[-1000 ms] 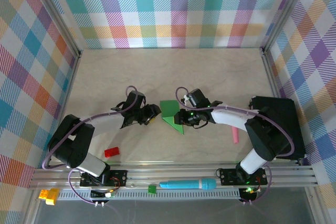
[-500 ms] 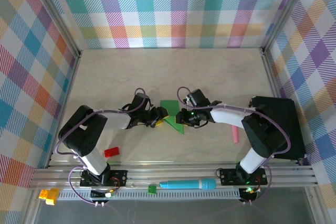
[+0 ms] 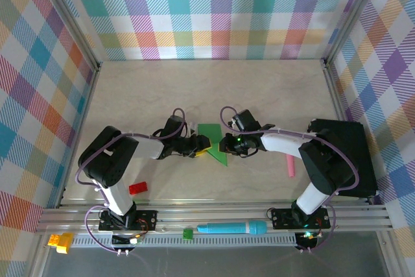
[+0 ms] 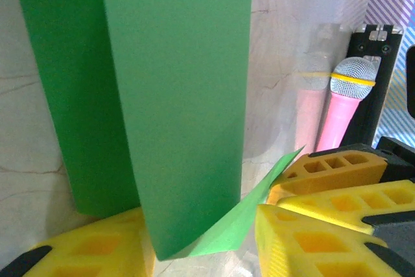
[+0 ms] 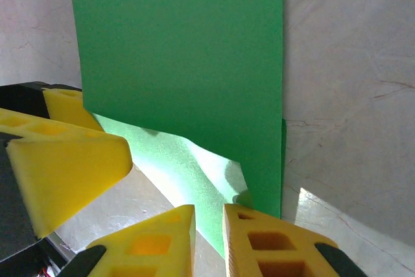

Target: Fold a paper plane with a square sheet of paper (pick it up from the middle)

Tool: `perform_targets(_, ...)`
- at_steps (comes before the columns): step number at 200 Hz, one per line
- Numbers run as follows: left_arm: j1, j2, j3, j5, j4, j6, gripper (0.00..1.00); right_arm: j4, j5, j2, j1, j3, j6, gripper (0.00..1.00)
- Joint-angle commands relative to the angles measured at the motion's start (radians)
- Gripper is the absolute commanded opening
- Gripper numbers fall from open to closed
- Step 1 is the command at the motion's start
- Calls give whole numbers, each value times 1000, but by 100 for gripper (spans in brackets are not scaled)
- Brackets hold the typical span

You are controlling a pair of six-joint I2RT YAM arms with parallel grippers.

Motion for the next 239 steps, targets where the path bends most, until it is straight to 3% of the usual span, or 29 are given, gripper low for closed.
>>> perform_targets(1,17,12,31,55,6,87,40,-6,6,12,-6,0,-8,18)
perform_targets(74,53,32,65,62,-42,154,28,-5,7,15,-9,-2,-16,17)
perform_targets(126,71,33,75,54,-55,178,9,14,10,3,-11,-11,-90,18)
perform_targets(144,71,20,79,27,-79,173,6,20,50,-32,-10,-22,-156,26)
perform_targets(187,67,-38,99,-69,-195,117,5,49,196,-188,-9,-74,-335,61)
perform_targets(214,51,-64,138,-148,-310,101,5,56,240,-223,-6,-89,-421,65)
perform_targets(239,32,-77,175,-198,-379,87,5,105,207,-226,4,-118,-491,64)
